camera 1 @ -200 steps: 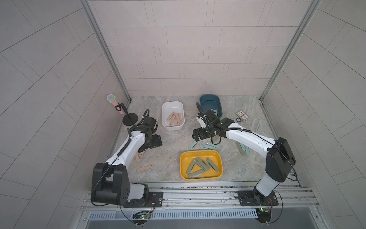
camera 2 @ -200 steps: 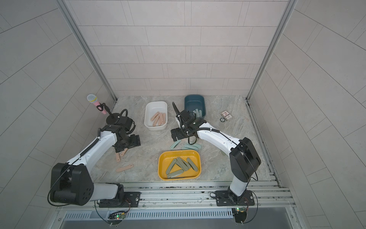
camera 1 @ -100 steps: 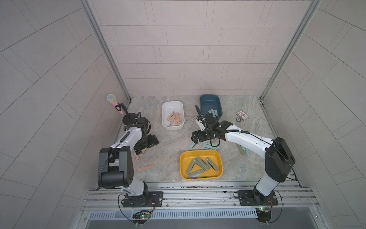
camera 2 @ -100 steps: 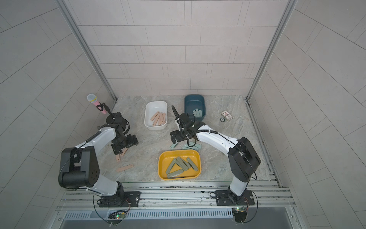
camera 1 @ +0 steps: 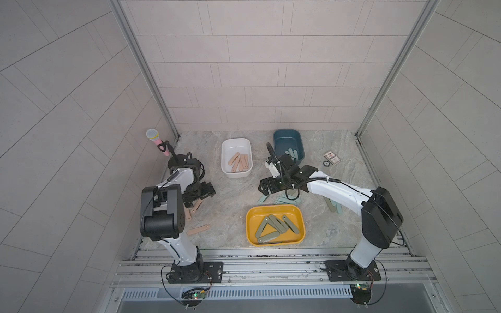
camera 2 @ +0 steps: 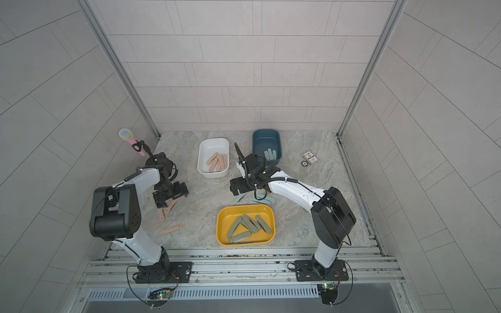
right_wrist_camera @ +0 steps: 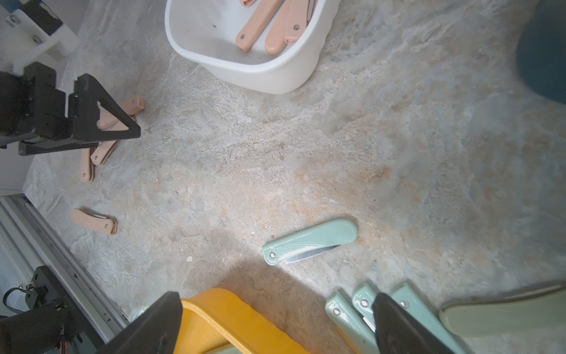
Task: Place the fruit knives into the storage box by color
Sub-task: Pick up the fruit knife from the center of the board.
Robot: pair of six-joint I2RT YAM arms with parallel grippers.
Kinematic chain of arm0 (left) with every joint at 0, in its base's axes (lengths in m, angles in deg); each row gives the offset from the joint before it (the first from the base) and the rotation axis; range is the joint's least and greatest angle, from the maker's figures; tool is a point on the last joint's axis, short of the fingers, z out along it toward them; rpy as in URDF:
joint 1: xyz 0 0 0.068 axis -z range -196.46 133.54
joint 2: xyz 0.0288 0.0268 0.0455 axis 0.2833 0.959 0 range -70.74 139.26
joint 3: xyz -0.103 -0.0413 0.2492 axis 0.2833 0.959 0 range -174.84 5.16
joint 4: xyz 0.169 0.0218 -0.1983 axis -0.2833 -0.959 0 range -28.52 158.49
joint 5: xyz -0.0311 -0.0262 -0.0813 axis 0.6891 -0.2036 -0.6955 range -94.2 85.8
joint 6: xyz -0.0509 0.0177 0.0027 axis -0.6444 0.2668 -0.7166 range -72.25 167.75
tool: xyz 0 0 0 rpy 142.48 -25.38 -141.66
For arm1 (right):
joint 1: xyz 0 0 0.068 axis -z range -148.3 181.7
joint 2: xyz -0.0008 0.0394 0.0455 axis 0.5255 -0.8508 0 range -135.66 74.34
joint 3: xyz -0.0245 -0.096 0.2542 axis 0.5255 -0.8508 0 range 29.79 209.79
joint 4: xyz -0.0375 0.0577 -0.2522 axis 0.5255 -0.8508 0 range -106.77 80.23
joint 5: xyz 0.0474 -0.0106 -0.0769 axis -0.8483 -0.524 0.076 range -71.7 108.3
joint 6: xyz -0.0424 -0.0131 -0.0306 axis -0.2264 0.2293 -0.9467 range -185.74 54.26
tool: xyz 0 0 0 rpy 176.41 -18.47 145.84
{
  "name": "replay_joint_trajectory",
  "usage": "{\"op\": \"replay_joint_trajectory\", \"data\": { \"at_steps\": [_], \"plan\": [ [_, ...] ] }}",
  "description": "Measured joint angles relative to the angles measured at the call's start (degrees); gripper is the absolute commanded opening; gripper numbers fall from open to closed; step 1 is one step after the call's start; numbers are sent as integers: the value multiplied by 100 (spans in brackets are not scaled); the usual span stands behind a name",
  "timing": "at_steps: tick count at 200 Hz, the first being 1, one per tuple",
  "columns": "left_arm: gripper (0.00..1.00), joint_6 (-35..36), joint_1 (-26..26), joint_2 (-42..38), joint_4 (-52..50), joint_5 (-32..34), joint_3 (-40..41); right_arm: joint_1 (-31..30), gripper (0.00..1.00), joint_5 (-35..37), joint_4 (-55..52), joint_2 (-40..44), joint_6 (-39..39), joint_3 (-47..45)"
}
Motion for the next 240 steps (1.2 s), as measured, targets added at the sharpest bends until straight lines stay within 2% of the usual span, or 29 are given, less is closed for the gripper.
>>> {"op": "replay_joint_trajectory", "data": {
  "at_steps": [69,128,179,240],
  "plan": [
    [96,-72,31,-15,166,-656,168,0,100,20,20,-85,2,0],
    [90,-254,345,-195,348,-944,365,0,100,114,155,63,7,-249],
    [74,-367,385,-378,328,-776,610,2,100,50,254,63,7,-330],
    [41,-387,396,-264,192,-326,555,85,100,-35,363,63,7,-437]
  ]
}}
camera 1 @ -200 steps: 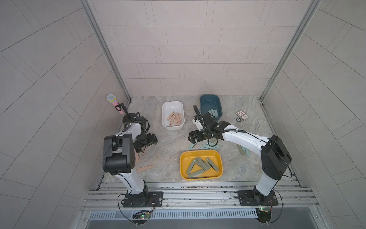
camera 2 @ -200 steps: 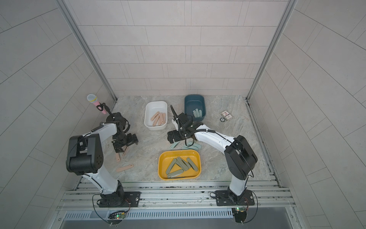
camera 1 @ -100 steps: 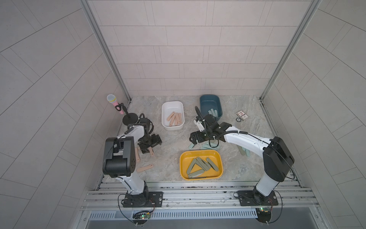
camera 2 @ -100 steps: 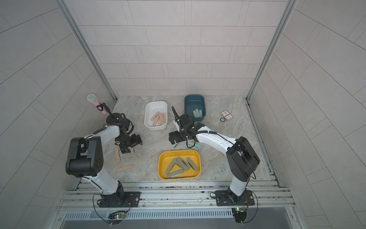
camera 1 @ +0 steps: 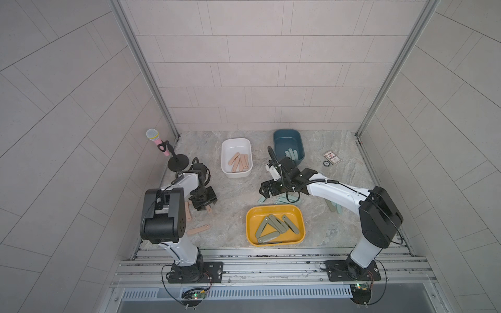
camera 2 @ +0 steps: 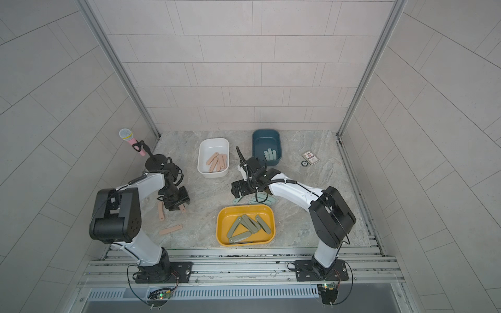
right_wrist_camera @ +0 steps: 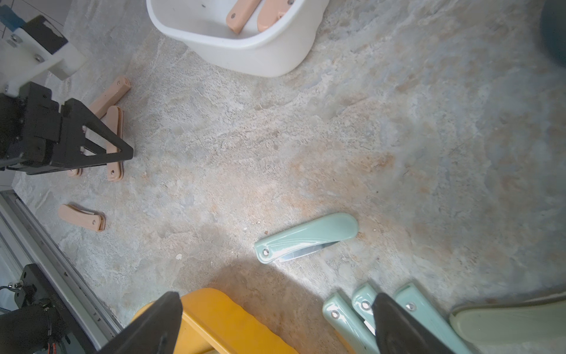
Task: Place the fruit knives into the storage box by color
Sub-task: Pick up the fruit knife from the center of the board, then place the fruit knife in the storage box.
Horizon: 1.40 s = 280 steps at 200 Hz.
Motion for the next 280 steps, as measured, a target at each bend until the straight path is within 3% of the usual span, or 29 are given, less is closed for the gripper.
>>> {"op": "replay_joint_trajectory", "data": {
  "at_steps": [49,108,186,241,280],
  "plan": [
    [21,-4,72,26,-70,188,-13,153,100,-9,-26,109,-20,0],
    [15,4,258,-76,-87,282,17,232,100,13,-284,262,-63,76],
    [13,282,372,-1145,-446,-243,-109,103,100,562,-588,201,-245,448],
    [13,584,706,-1488,-1016,-455,-1467,166,100,789,-516,249,-297,201],
    [13,671,1106,-205,-1215,-588,-3237,236,100,560,-466,243,-299,192]
  ]
}}
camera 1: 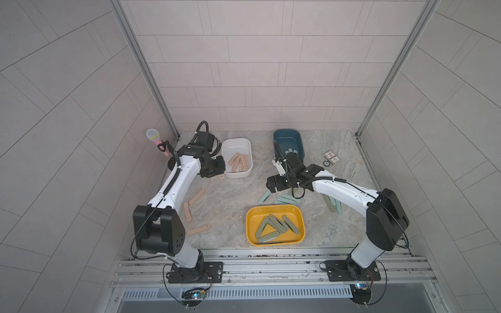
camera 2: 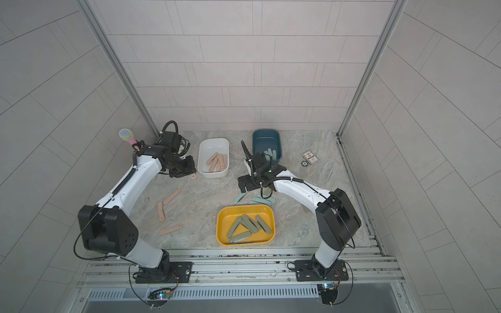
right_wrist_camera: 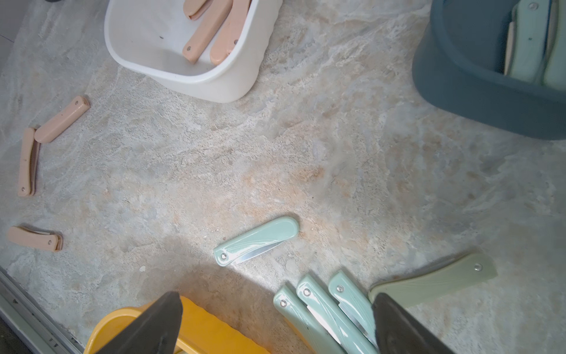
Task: Place the fruit knives into the storage box by color
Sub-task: Place the fruit knife in the storage box.
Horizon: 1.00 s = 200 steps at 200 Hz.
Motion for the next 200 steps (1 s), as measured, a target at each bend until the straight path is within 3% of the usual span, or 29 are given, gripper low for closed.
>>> {"op": "replay_joint_trajectory", "data": {
  "at_steps": [33,79,85,108,146,180,200],
  "plan": [
    [15,168,245,1526,-166,57,-1427,90,100,-264,205,-2,50,0],
    [23,448,334,2920,-551,308,-2614,319,100,-378,426,-11,116,0],
    [27,461,334,3025,-577,321,-2675,330,100,-378,435,-17,118,0],
    [61,490,348,3274,-691,391,-2796,328,100,-400,439,-101,122,0],
    [86,588,350,2903,-656,654,-2459,304,100,-437,417,-170,122,7],
    [92,470,219,1300,-450,1040,-743,173,100,-398,455,-151,85,13],
    [94,420,-107,562,-378,1292,-35,66,100,-356,538,-61,76,-37]
  ]
}}
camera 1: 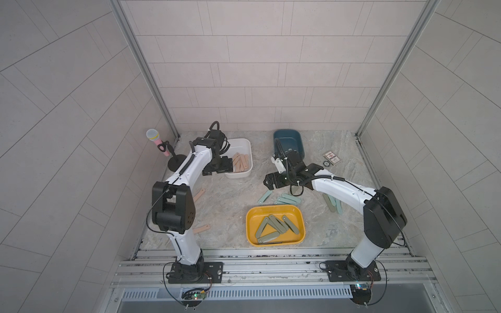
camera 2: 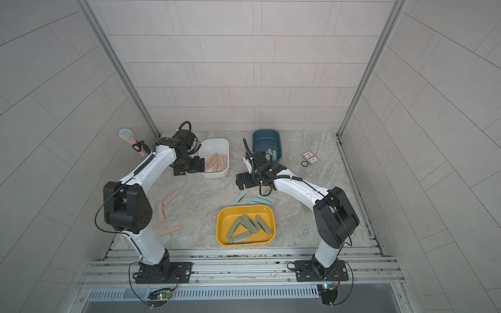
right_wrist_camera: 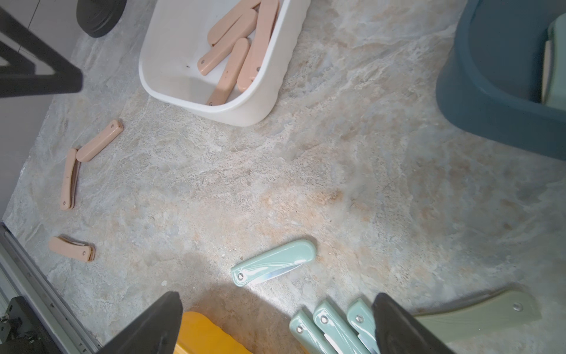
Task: Place the fruit knives into the storage box by color
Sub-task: Place the fruit knife in the storage box, then pick up the fruit knife from the center of the board.
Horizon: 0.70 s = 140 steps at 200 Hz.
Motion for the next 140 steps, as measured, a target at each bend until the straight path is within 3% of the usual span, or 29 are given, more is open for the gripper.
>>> {"op": "replay_joint_trajectory", "data": {
  "at_steps": [26,63,140],
  "plan": [
    [95,-50,-584,-280,205,317,791,-225,100,50,136,275,11,-247],
    [100,44,-1241,192,514,415,1440,-579,100,50,195,402,31,-295],
    [100,319,-1316,660,1010,365,1460,-654,100,-22,219,404,28,-295]
  ]
}}
